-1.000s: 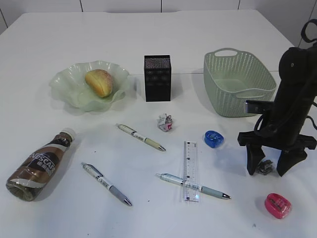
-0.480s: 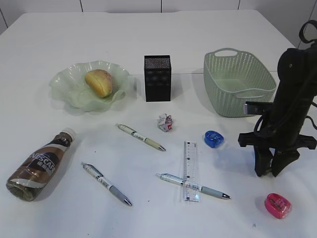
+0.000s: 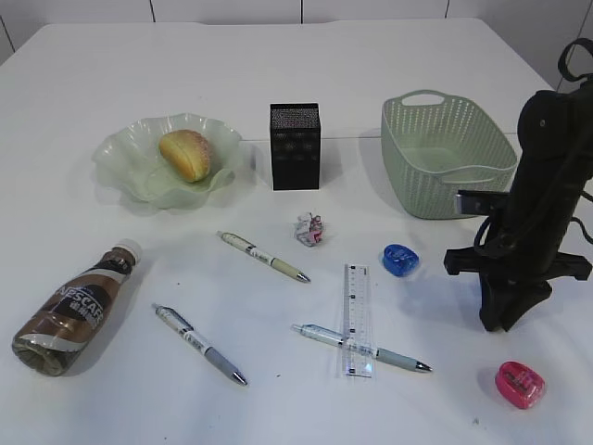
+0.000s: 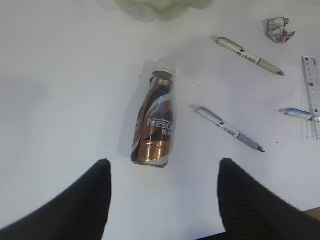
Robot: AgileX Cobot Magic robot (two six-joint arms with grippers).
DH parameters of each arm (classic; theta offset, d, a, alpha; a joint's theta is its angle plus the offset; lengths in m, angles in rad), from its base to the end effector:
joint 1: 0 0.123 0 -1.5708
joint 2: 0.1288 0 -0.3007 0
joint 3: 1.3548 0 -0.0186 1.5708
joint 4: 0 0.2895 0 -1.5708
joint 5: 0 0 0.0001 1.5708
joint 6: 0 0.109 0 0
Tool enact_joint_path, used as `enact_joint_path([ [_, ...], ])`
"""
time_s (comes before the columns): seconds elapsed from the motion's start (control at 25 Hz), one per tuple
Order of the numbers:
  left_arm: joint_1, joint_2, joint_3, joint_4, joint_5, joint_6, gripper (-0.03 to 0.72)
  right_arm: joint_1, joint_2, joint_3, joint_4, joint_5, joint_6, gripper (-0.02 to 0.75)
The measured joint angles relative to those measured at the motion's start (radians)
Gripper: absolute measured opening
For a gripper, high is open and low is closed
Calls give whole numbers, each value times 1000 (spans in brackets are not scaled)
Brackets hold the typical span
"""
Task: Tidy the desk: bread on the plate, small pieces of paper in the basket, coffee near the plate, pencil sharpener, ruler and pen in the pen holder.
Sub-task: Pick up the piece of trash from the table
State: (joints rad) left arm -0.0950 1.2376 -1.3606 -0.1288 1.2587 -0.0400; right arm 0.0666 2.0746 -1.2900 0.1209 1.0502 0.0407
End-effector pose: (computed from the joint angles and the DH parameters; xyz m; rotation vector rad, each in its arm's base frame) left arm 0.2698 -0.0391 0.4024 0.0632 2.6205 -0.2216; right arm 0.3912 0.0375 0.0871 -0.0644 -2.9563 -0.1330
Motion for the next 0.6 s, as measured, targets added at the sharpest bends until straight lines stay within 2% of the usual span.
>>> enact_joint_path([
  [0.36, 0, 0, 0, 0, 0, 0, 467, 0, 0, -2, -2, 4, 0, 127],
  [0.52, 0, 0, 0, 0, 0, 0, 466, 0, 1, -9, -8, 15, 0, 57],
  [0.6, 0, 0, 0, 0, 0, 0, 466, 0, 1, -9, -11, 15, 0, 45],
])
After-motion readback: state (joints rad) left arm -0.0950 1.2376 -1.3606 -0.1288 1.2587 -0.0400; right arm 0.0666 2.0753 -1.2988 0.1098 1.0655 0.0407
